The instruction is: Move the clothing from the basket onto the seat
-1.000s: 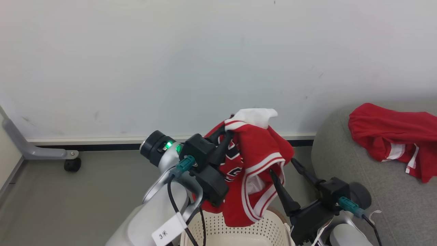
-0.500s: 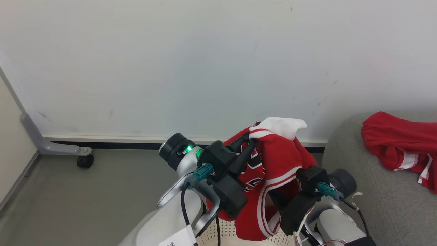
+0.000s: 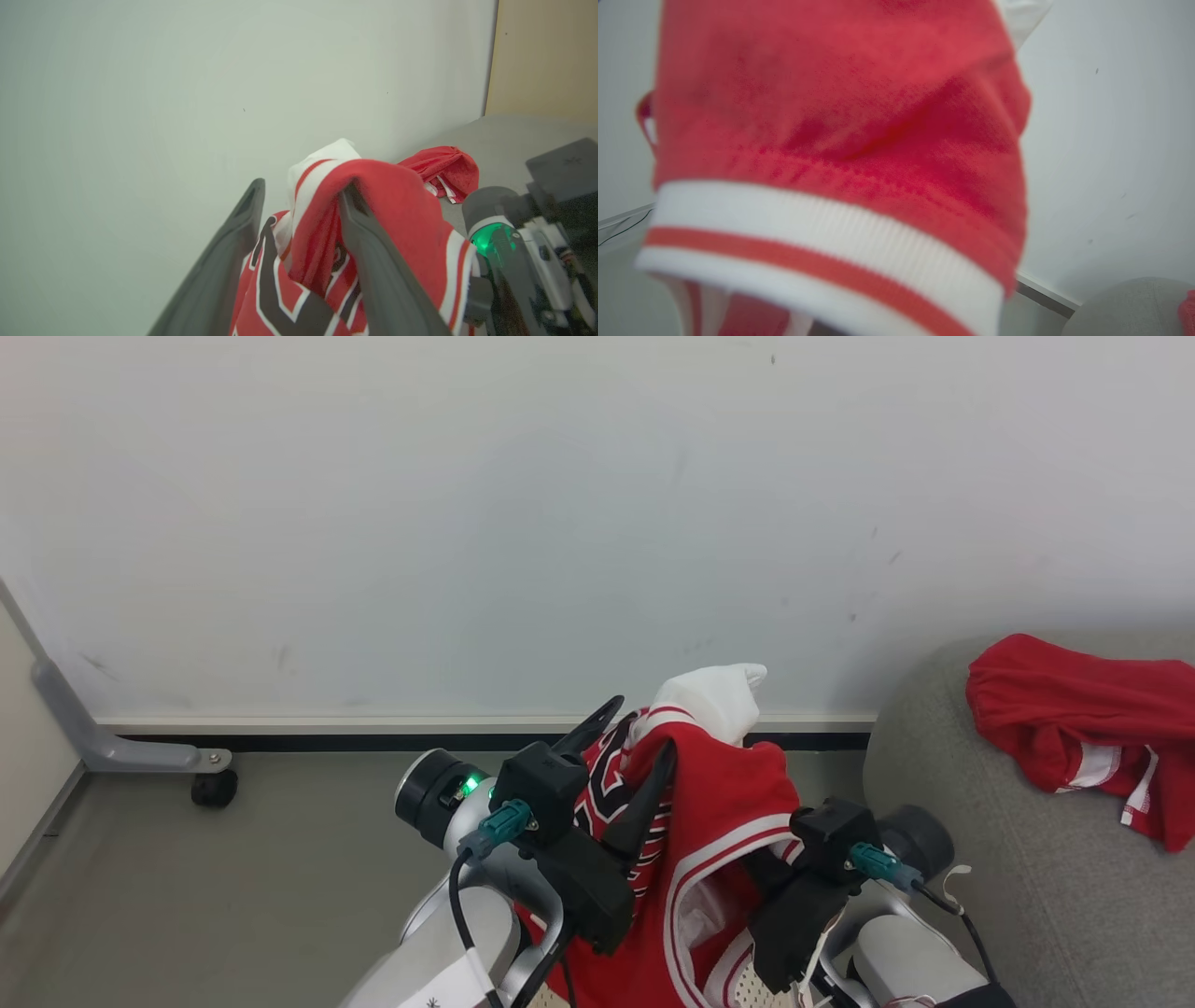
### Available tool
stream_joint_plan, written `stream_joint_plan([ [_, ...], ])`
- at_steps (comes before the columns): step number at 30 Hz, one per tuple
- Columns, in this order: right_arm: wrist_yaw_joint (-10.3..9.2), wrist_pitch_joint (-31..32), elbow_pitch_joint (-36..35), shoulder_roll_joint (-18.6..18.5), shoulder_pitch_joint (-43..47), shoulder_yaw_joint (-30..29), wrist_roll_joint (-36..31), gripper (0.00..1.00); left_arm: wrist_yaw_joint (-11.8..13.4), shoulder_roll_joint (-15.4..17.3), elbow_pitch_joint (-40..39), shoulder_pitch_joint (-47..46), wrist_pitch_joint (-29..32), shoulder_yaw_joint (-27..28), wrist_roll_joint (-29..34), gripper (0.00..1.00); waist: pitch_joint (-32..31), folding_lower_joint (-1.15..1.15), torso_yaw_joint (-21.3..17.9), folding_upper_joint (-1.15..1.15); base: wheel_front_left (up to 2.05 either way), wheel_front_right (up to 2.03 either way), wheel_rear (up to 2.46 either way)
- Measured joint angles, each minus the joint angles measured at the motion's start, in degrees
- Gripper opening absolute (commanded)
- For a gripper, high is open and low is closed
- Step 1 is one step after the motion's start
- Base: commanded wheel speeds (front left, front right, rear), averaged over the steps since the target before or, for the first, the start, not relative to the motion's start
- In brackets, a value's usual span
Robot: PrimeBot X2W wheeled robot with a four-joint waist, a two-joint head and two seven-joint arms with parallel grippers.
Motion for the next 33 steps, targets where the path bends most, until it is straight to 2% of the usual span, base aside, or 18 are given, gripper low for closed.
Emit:
stream_joint_plan([
  [11, 0.01, -0.5, -0.1, -2.5, -0.9, -1.2, 2.4, 0.00, 0.7, 0.7, -0.4, 2.9, -0.6, 1.1, -1.9, 1.00, 0.0, 0.00, -3.4, 0.00, 0.00, 0.00, 0.00],
  [17, 0.01, -0.8, -1.2, -5.8, -0.7, -2.8, 2.4, 0.00, 0.4, 1.6, -1.2, 5.5, -1.8, 0.5, -1.9, 1.00, -0.1, 0.00, -6.2, 0.00, 0.00, 0.00, 0.00],
  [24, -0.19, -0.9, -4.6, -9.9, 0.7, -4.9, 2.4, 0.00, -0.1, 1.6, -1.5, 8.8, -2.8, -1.4, -1.9, 1.00, -0.3, 0.00, -10.7, 0.00, 0.00, 0.00, 0.00],
  [33, -1.60, -0.9, -10.7, -14.1, 2.6, -7.2, 2.6, 0.00, -0.6, 0.6, -2.3, 10.3, -3.6, -3.3, -2.1, 1.00, -0.1, 0.00, -17.7, 0.00, 0.00, 0.00, 0.00],
])
